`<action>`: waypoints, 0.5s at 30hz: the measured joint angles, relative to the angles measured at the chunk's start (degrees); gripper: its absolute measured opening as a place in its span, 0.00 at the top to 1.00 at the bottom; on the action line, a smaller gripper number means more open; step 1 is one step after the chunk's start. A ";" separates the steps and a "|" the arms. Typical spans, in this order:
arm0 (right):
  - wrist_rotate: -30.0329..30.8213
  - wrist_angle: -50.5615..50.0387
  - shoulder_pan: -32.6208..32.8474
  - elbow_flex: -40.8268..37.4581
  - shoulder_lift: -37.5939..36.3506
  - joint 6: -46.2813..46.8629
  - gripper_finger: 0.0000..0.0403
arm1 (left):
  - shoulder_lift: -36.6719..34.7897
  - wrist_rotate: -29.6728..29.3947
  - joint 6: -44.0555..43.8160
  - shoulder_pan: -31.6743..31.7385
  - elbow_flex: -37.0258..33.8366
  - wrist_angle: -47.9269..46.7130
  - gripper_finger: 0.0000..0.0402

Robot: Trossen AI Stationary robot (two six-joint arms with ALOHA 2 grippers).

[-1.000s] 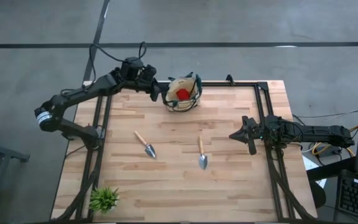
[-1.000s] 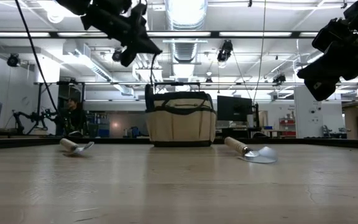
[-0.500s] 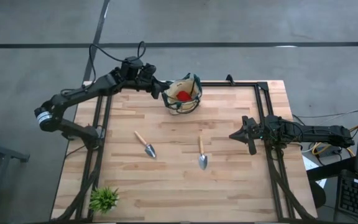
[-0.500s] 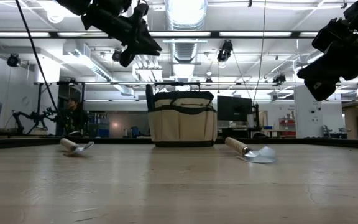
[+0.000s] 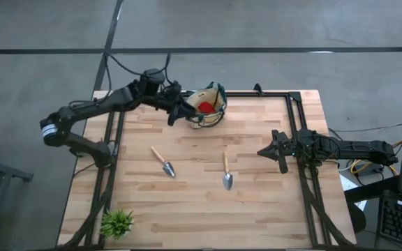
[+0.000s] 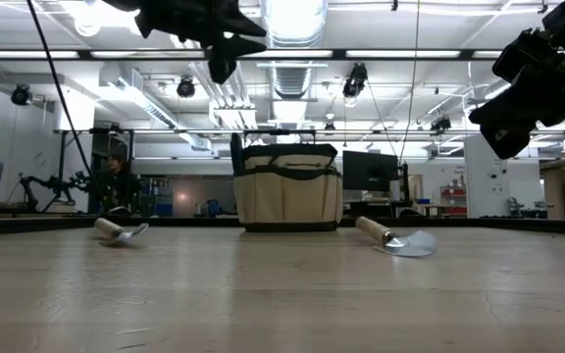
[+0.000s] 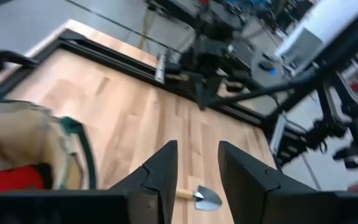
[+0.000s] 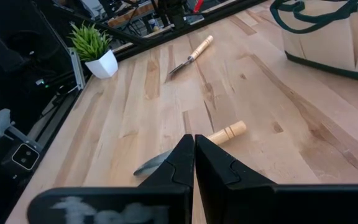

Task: Pick & Place Garden tools in Gardening bag
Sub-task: Put the right trowel into the gardening bag

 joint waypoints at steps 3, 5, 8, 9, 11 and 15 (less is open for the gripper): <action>0.00 0.00 0.01 0.00 0.00 0.00 0.98 | 1.21 0.00 1.35 -2.13 0.00 -0.04 0.71; 0.01 0.00 0.00 0.00 0.00 0.00 0.98 | 2.24 0.00 1.53 -3.25 0.00 0.31 0.71; 0.01 0.00 0.00 0.00 0.00 0.00 0.98 | 4.54 -0.06 2.42 -5.04 0.00 1.94 0.71; 0.01 0.00 0.01 0.00 0.00 0.00 0.98 | 5.47 0.02 2.97 -5.63 0.00 2.44 0.71; 0.01 0.00 -0.01 0.00 0.00 0.00 0.98 | 7.54 0.02 3.70 -6.59 0.00 4.30 0.71; 0.01 0.00 0.01 0.00 0.00 0.00 0.98 | 12.32 1.49 2.55 -8.07 1.18 6.88 0.71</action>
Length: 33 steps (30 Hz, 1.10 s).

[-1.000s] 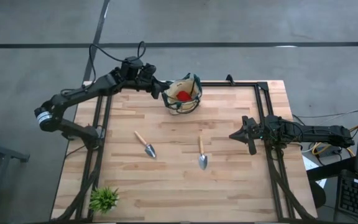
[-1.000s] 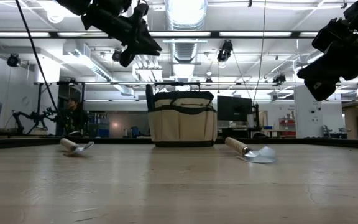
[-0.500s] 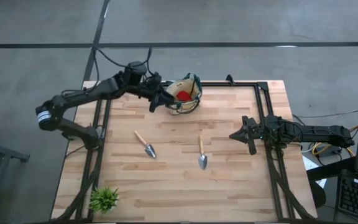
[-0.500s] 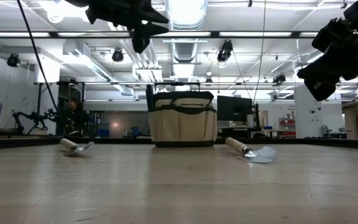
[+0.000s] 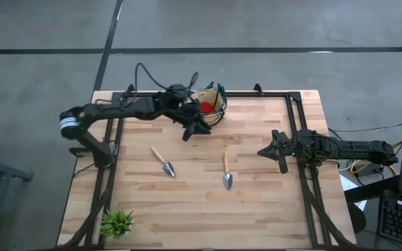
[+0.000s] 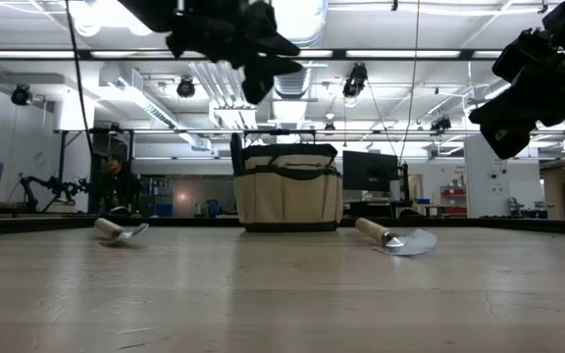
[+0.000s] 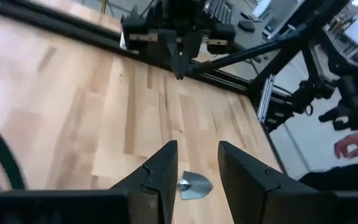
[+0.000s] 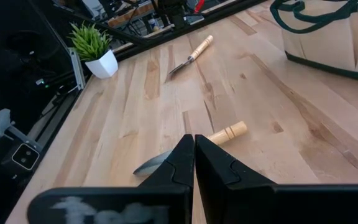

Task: Pick & Place Garden tools in Gardening bag
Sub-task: Put the right trowel into the gardening bag

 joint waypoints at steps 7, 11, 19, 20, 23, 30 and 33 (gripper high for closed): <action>0.00 0.00 0.00 0.00 0.00 0.00 0.98 | 6.17 1.64 -9.02 -0.75 3.36 0.11 0.71; 0.00 0.00 -0.01 0.00 0.00 0.00 0.98 | 6.50 2.44 -8.72 -0.77 3.89 0.25 0.71; 1.18 0.00 -0.07 0.00 0.00 -1.57 0.98 | 6.21 2.33 -8.73 -0.77 4.62 0.41 0.71; 2.52 0.01 -0.07 0.00 0.00 -3.07 0.98 | 6.17 2.32 -8.82 -0.77 4.81 0.45 0.71; 4.68 0.09 -0.07 0.00 0.00 -7.26 0.98 | 6.05 2.29 -9.13 -0.75 4.91 0.40 0.71; 7.61 1.19 -0.04 0.00 0.04 -12.43 0.98 | 5.96 2.14 -10.04 -0.77 4.85 0.18 0.71; 8.51 7.41 -0.04 0.00 0.02 -1.13 0.98 | 5.76 2.11 -10.29 -0.84 4.80 0.18 0.71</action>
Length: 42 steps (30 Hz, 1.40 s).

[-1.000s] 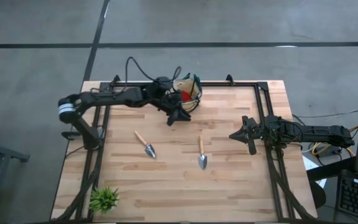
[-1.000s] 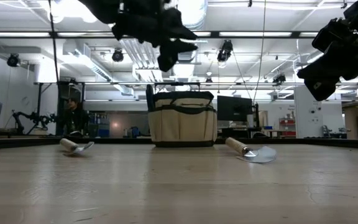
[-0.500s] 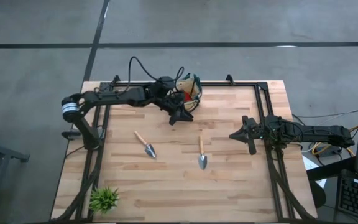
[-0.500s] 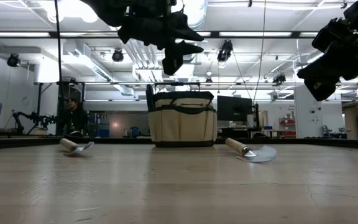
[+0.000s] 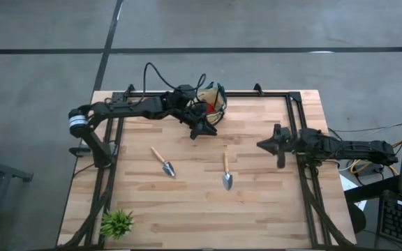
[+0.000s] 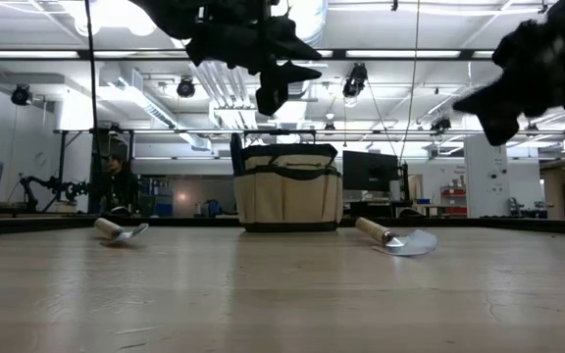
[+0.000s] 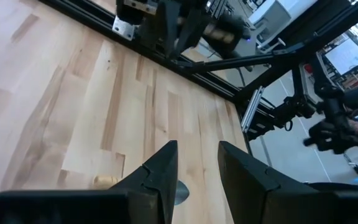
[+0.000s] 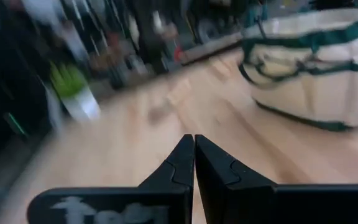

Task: Pick & Place Garden tools in Gardening bag
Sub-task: Put the right trowel into the gardening bag

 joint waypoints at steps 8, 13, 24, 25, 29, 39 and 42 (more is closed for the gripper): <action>3.04 21.96 0.04 0.00 0.44 26.95 0.98 | -0.57 0.02 0.38 0.00 -0.02 0.28 0.71; 12.28 30.09 0.04 0.00 0.96 38.82 0.98 | -0.57 0.02 0.16 0.02 -0.16 -0.26 0.71; 0.80 31.36 0.07 1.27 11.04 53.59 0.98 | -0.57 0.02 0.11 0.02 -0.22 -0.33 0.71; -1.75 31.33 0.07 1.49 13.00 56.04 0.98 | -0.57 0.03 0.11 0.02 -0.22 -0.30 0.71; -13.59 31.24 0.18 1.95 20.67 63.50 0.98 | -0.57 0.04 0.10 0.02 -0.22 -0.28 0.71; -24.28 27.36 3.54 1.95 39.03 67.65 0.90 | -0.57 -0.18 -5.14 -0.75 -0.22 -0.09 0.71; -25.02 27.18 4.19 2.66 43.95 67.48 0.83 | -0.71 -0.16 -5.44 -1.42 -0.22 -0.07 0.71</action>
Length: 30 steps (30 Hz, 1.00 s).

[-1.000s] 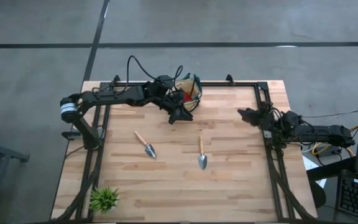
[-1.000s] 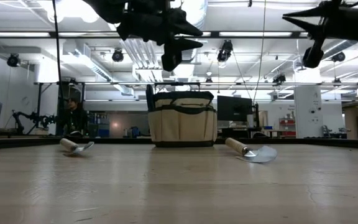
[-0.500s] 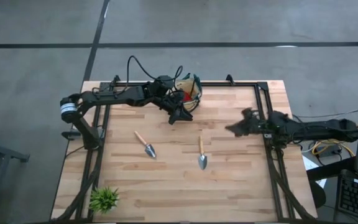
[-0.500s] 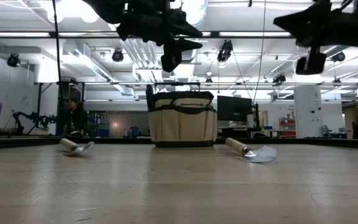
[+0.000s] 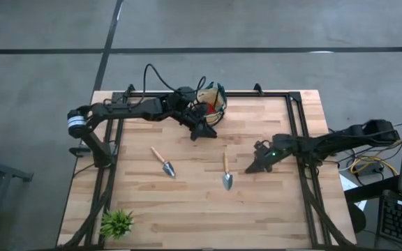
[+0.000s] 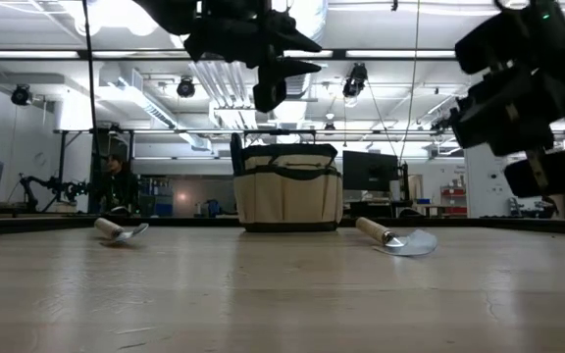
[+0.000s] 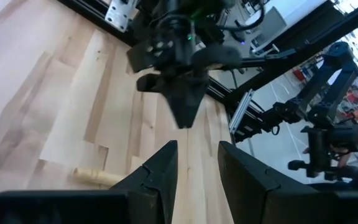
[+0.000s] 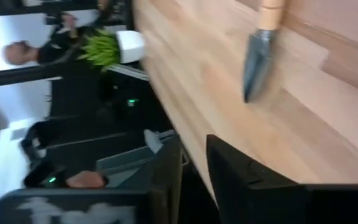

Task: Pick & Place Garden tools in Gardening bag
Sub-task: Put the right trowel into the gardening bag

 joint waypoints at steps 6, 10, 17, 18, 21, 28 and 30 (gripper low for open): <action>-0.06 -3.53 2.06 4.85 10.59 -1.36 0.70 | -0.50 0.12 2.73 -0.46 0.00 0.00 0.71; 1.98 -6.31 2.59 9.44 17.83 -1.56 0.63 | -0.84 0.40 5.80 -0.42 0.00 0.00 0.71; 4.65 -6.35 2.68 16.70 28.30 -3.13 0.56 | -0.88 0.70 8.52 -0.37 0.00 -0.16 0.71; 4.63 -6.37 2.78 17.44 29.64 -3.13 0.55 | -0.88 0.70 8.52 -0.35 0.00 -0.37 0.71; 4.61 -6.51 3.17 19.09 33.10 -3.26 0.55 | -0.88 0.76 8.55 -0.37 0.00 -1.00 0.71; 4.68 -6.93 4.94 21.52 36.42 -3.05 0.55 | -0.88 0.94 9.62 -0.37 0.00 -1.33 0.71; 4.81 -7.82 5.55 22.28 36.78 -3.07 0.55 | -0.88 0.94 9.68 -0.37 0.00 -1.59 0.71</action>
